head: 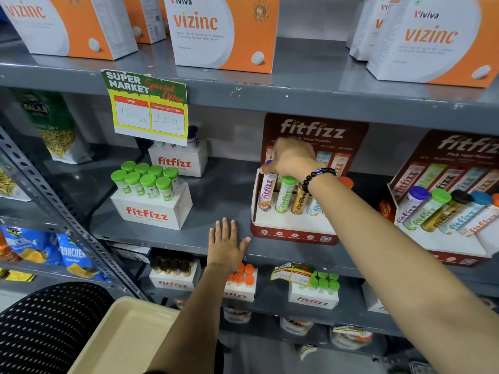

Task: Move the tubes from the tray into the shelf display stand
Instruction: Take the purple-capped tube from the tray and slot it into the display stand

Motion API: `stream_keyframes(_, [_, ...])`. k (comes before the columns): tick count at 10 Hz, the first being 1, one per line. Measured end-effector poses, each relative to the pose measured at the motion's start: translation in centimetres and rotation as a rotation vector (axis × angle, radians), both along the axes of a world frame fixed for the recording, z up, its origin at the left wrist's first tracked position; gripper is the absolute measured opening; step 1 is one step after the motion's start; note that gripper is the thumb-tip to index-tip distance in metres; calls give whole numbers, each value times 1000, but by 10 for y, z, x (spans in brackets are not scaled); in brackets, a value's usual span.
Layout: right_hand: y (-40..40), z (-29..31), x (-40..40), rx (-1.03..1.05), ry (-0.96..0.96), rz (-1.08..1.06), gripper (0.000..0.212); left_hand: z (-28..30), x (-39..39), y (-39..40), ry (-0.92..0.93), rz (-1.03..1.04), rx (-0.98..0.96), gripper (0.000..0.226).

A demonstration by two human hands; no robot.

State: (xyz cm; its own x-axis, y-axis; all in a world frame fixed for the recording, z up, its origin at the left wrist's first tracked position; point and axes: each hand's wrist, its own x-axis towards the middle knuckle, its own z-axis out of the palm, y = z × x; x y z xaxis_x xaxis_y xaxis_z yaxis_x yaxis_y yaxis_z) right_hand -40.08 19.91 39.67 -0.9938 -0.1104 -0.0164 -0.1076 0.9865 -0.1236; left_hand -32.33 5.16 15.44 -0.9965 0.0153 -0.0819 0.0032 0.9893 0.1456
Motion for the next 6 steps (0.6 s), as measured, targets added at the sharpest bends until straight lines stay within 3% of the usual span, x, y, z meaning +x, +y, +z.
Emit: stream_keyframes(6, [3, -3, 2, 16, 6, -25, 44, 6, 3, 2, -10, 2, 3, 69])
